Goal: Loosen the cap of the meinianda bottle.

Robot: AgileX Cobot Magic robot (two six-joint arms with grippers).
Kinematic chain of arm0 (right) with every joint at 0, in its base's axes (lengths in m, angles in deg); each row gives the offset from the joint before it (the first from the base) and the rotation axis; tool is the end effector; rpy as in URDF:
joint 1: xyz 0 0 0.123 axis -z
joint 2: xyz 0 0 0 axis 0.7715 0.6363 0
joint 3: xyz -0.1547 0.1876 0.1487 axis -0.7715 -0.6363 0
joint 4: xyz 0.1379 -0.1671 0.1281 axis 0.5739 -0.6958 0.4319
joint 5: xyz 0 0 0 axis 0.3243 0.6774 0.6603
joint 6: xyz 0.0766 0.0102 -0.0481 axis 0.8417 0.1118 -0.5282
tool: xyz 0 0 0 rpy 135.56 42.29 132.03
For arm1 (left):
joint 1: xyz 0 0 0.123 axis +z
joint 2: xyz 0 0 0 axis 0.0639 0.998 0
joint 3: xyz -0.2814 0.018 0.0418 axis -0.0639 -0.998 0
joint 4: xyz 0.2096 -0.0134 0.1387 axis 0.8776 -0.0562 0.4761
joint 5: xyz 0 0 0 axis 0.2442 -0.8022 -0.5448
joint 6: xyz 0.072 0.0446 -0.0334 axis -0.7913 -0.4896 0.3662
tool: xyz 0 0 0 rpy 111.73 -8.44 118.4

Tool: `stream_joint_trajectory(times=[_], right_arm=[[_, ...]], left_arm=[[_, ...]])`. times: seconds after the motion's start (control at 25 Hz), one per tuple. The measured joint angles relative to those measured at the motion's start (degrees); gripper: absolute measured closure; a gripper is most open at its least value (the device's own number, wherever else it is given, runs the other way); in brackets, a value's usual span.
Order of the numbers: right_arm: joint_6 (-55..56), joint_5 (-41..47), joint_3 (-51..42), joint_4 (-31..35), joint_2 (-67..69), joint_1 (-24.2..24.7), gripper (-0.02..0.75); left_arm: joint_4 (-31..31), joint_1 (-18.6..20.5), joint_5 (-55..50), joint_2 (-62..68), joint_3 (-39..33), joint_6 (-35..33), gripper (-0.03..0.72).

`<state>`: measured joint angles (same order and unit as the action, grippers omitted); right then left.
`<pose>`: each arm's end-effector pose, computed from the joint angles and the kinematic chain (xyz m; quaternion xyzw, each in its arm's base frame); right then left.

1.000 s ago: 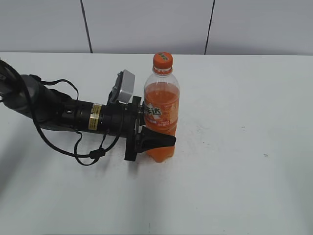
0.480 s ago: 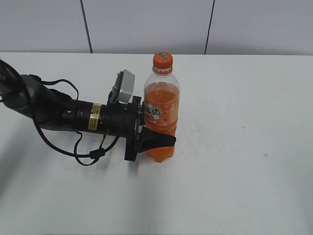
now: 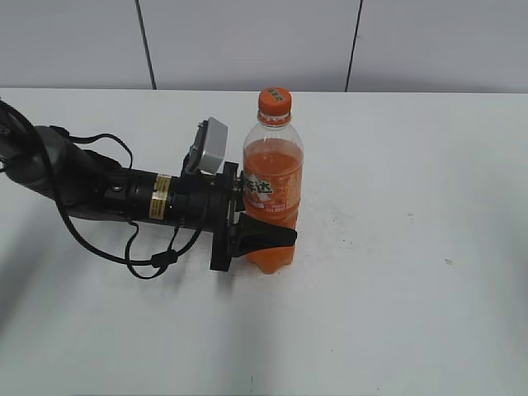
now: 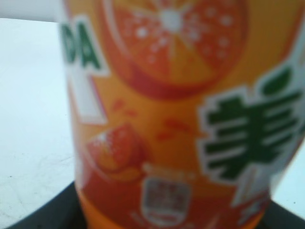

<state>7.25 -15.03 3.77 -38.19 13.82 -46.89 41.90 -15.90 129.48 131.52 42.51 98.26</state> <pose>0.0949 0.0068 0.3458 -0.0148 0.9345 0.0472 0.3526 0.3387 -0.2092 0.0774 0.5333 0.5768 -0.4593 0.4147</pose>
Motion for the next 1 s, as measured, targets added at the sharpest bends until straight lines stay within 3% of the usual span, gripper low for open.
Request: stream_joint_trajectory(times=[0.24,0.48,0.64,0.76,1.0], right_arm=[[-3.34,-5.32,8.96,-0.11,15.31,0.00,0.286],[2.11,3.69,22.40,0.38,31.35,0.00,0.286],[7.38,4.51,31.58,1.89,39.80,-1.05,0.286],[11.66,4.58,36.80,1.89,44.94,-4.87,0.286],[19.73,4.62,43.53,1.79,53.40,-17.74,0.286]], left_arm=[[0.00,0.00,0.00,0.00,0.00,0.00,0.286],[0.00,0.00,0.05,0.00,0.00,0.07,0.286],[-0.06,0.00,0.11,0.00,0.00,0.15,0.286],[-0.06,0.00,0.11,0.00,0.00,0.15,0.286],[-0.06,0.00,0.11,0.00,0.00,0.15,0.286]])
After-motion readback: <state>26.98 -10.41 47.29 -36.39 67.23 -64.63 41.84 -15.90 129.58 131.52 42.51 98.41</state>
